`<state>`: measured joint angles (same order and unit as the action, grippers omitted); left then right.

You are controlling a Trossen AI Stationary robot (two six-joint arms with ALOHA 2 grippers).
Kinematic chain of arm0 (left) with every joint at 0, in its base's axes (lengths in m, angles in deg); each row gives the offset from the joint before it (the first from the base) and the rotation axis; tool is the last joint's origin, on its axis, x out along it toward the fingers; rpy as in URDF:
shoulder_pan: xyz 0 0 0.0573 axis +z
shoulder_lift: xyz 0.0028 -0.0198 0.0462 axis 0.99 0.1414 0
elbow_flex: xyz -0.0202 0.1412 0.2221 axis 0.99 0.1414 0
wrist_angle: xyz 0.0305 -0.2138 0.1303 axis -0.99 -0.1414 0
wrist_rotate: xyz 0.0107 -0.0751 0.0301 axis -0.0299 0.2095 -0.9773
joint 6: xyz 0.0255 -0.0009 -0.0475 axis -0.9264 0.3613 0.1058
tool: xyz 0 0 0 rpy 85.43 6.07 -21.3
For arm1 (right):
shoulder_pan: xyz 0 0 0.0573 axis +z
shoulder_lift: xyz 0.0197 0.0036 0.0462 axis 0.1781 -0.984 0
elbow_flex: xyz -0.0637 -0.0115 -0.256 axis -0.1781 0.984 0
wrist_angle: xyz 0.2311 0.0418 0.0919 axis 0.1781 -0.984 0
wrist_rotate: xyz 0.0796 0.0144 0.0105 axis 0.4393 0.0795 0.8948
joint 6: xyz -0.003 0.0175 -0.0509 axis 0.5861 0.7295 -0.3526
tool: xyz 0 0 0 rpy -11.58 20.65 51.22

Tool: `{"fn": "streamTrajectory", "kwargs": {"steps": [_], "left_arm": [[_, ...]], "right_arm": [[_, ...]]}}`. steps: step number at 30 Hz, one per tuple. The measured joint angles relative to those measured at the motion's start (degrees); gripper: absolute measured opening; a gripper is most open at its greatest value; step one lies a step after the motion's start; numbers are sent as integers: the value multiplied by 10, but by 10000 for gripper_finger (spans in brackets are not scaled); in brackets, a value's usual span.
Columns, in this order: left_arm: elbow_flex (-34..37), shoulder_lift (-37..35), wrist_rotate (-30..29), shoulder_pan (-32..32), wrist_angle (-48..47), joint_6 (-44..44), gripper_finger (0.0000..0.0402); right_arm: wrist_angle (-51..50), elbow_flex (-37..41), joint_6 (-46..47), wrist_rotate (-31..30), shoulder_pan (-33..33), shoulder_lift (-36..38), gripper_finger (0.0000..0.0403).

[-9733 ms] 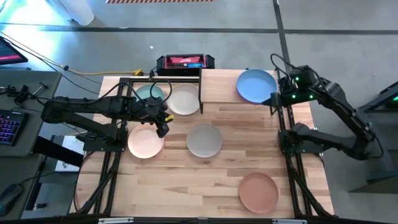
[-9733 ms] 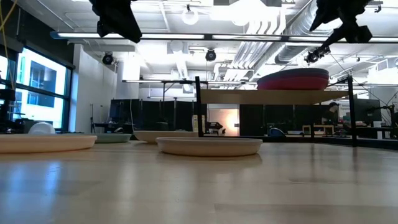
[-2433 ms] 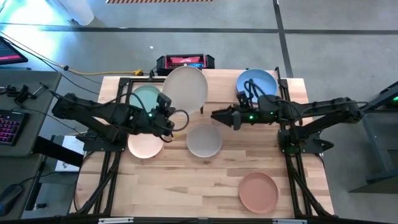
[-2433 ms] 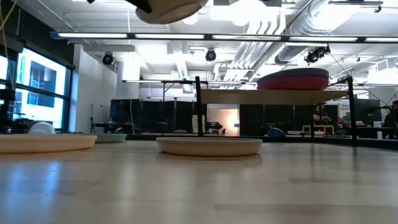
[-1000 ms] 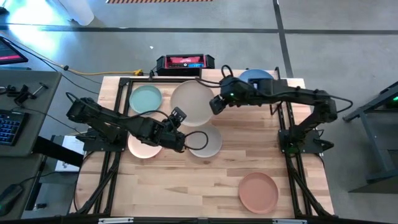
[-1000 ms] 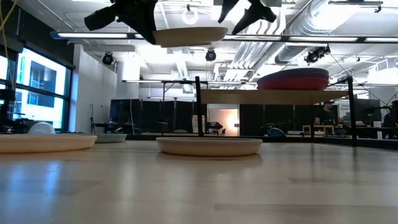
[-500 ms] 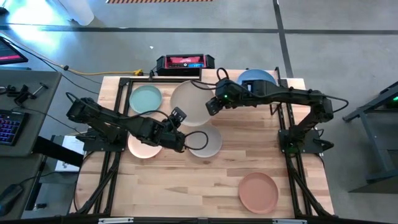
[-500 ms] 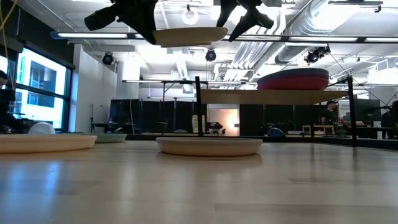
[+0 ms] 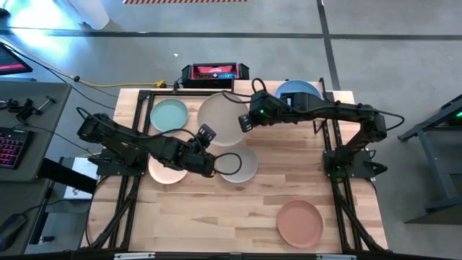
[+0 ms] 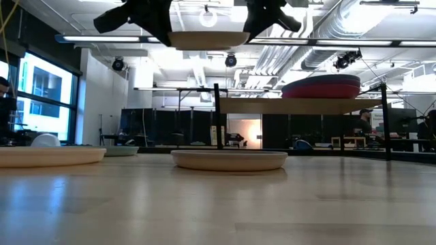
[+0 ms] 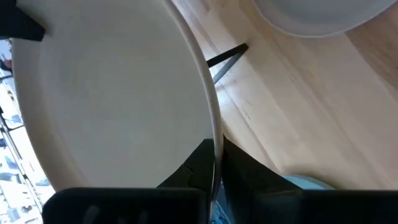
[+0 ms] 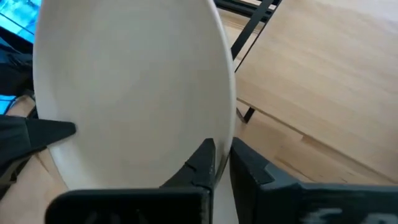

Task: Place and stack plates onto a shelf
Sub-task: Stack the light gray plate on top of the blue plate on the shelf

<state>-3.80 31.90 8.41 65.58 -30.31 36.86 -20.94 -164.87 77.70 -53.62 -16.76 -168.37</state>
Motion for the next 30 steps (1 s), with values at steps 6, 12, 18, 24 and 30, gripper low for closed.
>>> {"fn": "streamTrajectory", "kwargs": {"steps": [6, 12, 18, 24, 30], "left_arm": [[0, 0, 2, 0, 0, 30, 27], [0, -1, 26, 0, -2, 64, 52], [0, -1, 52, 2, -2, 103, 93], [0, -1, 7, 0, -3, 138, 121], [0, -12, 8, -4, -5, 156, 123]], "right_arm": [[0, 0, 24, -1, 0, 0, 5], [0, 0, 47, -7, 0, 0, 1], [-1, 0, 63, -22, 0, 0, 0], [-9, 0, 67, -33, -4, 0, 0], [-44, 0, 65, -31, -22, 4, 0]]}}
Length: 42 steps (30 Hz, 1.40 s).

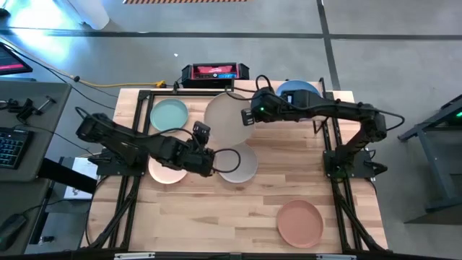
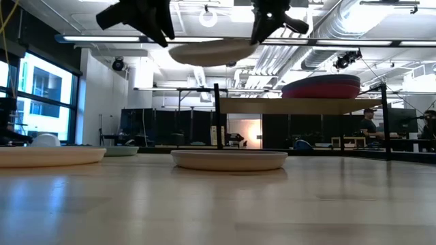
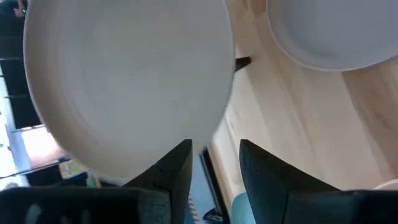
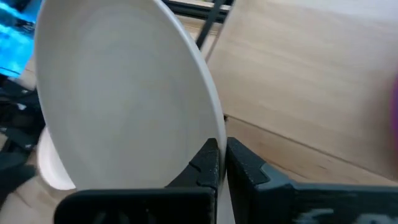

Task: Place and stack plates onto a shelf
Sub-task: Stack the light gray plate on top of the blue plate on the shelf

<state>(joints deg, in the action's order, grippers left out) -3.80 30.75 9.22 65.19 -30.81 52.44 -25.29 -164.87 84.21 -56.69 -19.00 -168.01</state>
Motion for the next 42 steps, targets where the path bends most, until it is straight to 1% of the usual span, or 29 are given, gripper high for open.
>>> {"fn": "streamTrajectory", "kwargs": {"steps": [5, 10, 12, 16, 20, 26, 31, 34, 39, 42], "left_arm": [[0, -31, 7, 0, -8, 24, 120], [0, -69, 5, 1, -12, 47, 120], [0, -82, 5, 2, -12, 54, 120], [0, -99, 5, 7, -11, 68, 120], [0, -107, 6, 14, -12, 73, 120], [0, -107, 9, 26, -11, 89, 120], [0, -107, 9, 36, -11, 101, 120], [0, -107, 10, 38, -11, 101, 120], [0, -107, 14, 40, -11, 102, 120], [0, -107, 14, 40, -11, 102, 120]], "right_arm": [[-31, 0, -3, 6, -16, 31, 0], [-78, 0, -2, 5, -39, 85, 0], [-96, 0, -2, -3, -49, 109, 0], [-120, 0, -1, -7, -75, 152, 0], [-151, 0, 1, -6, -111, 190, 0], [-231, 0, 19, 5, -174, 227, 0], [-242, 3, 1, 35, -226, 245, 0], [-213, 46, -4, 57, -247, 271, 0], [-124, 181, 25, 92, -273, 354, 0], [-75, 244, 52, 103, -291, 401, 0]]}}
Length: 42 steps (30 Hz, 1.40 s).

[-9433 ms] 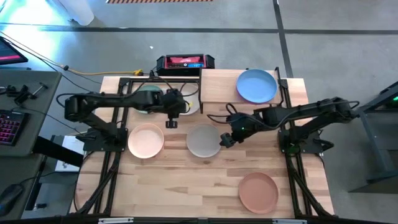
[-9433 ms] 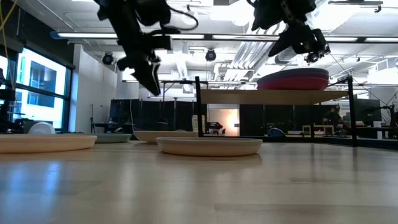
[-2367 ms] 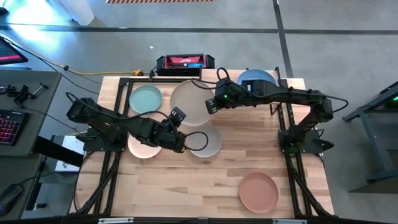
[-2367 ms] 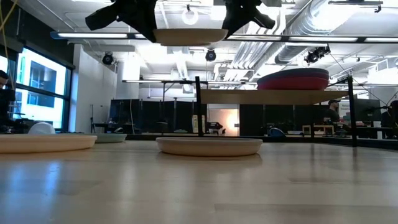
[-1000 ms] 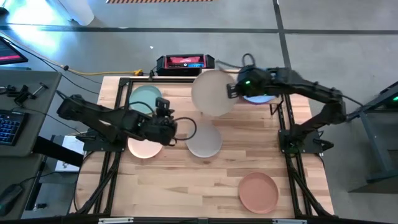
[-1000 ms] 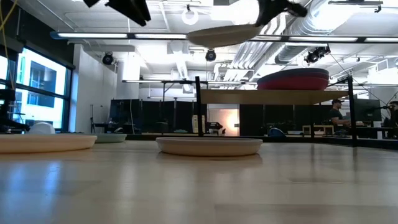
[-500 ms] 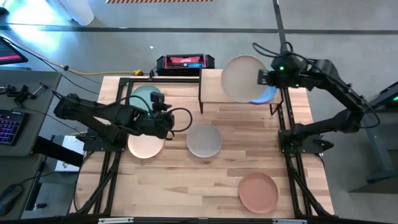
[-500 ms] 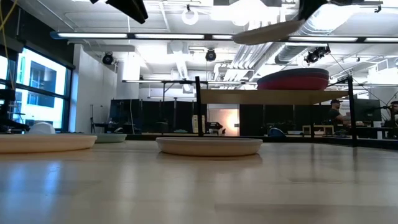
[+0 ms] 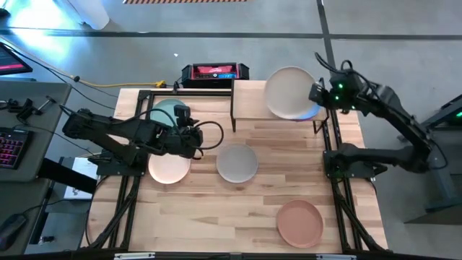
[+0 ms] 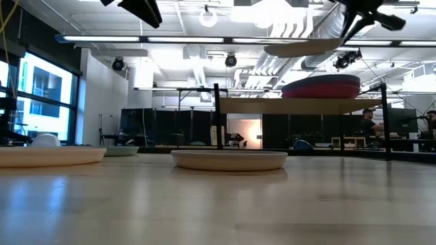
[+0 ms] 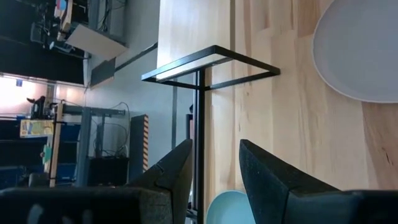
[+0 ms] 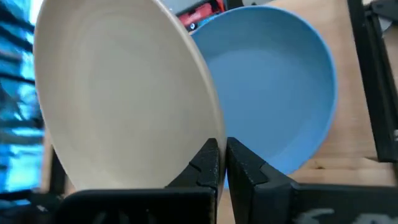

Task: Place and stack plates onto a shelf
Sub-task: Stack the light gray plate on top of the blue plate on the shelf

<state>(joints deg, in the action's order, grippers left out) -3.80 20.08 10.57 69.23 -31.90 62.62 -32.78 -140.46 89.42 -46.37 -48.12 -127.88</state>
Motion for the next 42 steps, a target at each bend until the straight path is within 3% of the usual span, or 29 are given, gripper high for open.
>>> {"fn": "streamTrajectory", "kwargs": {"steps": [6, 14, 20, 42], "left_arm": [[0, 0, 0, 0, 1, 2, 120], [0, 0, 0, 0, 1, 17, 120], [0, 0, 0, 0, 1, 36, 120], [0, 0, 0, 0, 1, 46, 120]], "right_arm": [[16, 70, 39, 24, -61, 49, 0], [64, 112, 70, 115, -140, 34, 0], [28, 113, 77, 136, -180, 22, 0], [8, 113, 57, 135, -203, -16, 0]]}}
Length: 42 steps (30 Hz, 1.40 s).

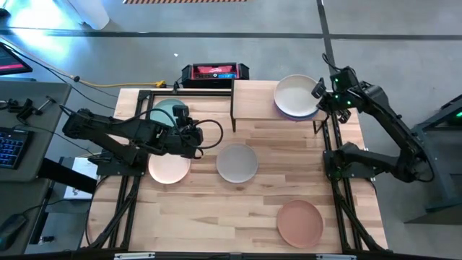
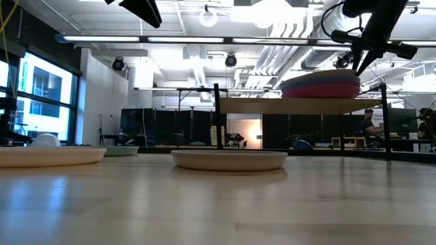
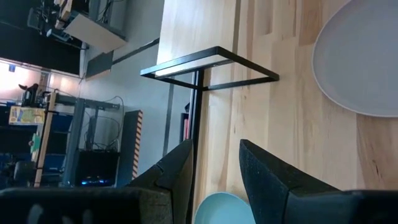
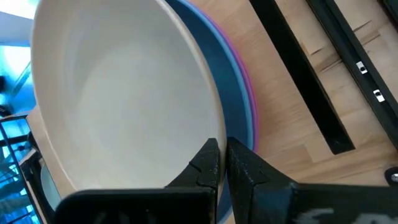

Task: Place and stack plates onto a shelf
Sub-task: Stack the light gray plate on top of the blue plate on the shelf

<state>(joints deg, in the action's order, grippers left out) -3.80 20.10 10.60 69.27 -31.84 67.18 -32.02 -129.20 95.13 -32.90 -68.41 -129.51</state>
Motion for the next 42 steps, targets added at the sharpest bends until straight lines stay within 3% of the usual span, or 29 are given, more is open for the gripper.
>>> {"fn": "streamTrajectory", "kwargs": {"steps": [26, 32, 42], "left_arm": [[0, 0, 0, 0, 0, -1, 120], [0, 0, -4, 0, 0, -36, 120], [0, 0, 44, 0, 0, -47, 119]], "right_arm": [[-2, 0, -38, 13, 0, 0, 1], [-4, 0, -24, -2, 0, 0, 1], [-4, 0, -25, -15, 0, 0, 1]]}}
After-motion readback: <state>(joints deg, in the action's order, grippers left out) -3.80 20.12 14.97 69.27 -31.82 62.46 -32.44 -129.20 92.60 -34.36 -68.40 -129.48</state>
